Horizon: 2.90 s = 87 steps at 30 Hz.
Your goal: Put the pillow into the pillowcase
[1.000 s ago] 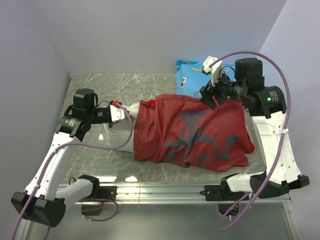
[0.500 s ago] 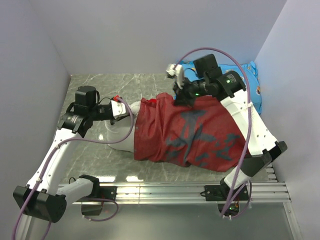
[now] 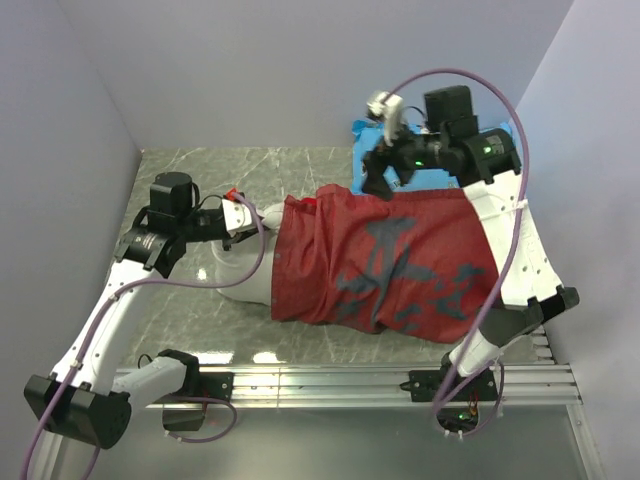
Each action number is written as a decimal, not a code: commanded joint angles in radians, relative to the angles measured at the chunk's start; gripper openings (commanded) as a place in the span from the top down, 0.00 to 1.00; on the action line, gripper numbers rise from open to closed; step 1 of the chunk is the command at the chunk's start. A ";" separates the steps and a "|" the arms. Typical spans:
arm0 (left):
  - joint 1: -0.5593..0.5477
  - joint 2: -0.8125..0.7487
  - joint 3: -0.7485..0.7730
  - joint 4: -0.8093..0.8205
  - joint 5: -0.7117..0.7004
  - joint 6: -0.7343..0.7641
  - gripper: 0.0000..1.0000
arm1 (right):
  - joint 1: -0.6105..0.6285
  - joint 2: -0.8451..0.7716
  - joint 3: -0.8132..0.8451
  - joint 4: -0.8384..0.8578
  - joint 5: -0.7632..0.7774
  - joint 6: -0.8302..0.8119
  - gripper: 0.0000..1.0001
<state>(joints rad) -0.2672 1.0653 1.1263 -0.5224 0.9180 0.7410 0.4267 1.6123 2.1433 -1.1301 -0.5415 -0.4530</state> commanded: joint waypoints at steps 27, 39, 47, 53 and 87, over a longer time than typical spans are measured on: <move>-0.013 0.002 0.023 0.120 0.058 -0.031 1.00 | 0.177 -0.025 0.006 -0.052 -0.161 0.055 1.00; -0.024 -0.030 0.026 0.174 0.033 -0.193 1.00 | 0.174 0.000 -0.316 0.409 0.074 0.312 1.00; 0.003 -0.070 0.013 0.142 -0.187 -0.478 1.00 | 0.058 -0.016 -0.283 0.412 0.227 0.109 1.00; 0.054 0.170 0.046 0.136 -0.533 -0.699 1.00 | 0.121 0.219 -0.082 0.524 0.345 0.161 0.80; 0.470 0.074 -0.118 -0.308 -0.384 -0.301 0.25 | 0.399 -0.264 -1.019 0.438 0.652 0.171 0.78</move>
<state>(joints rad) 0.2035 1.1477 1.0351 -0.8764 0.5816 0.4919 0.8204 1.3106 1.0641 -0.7616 0.0917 -0.3149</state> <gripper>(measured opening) 0.775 0.376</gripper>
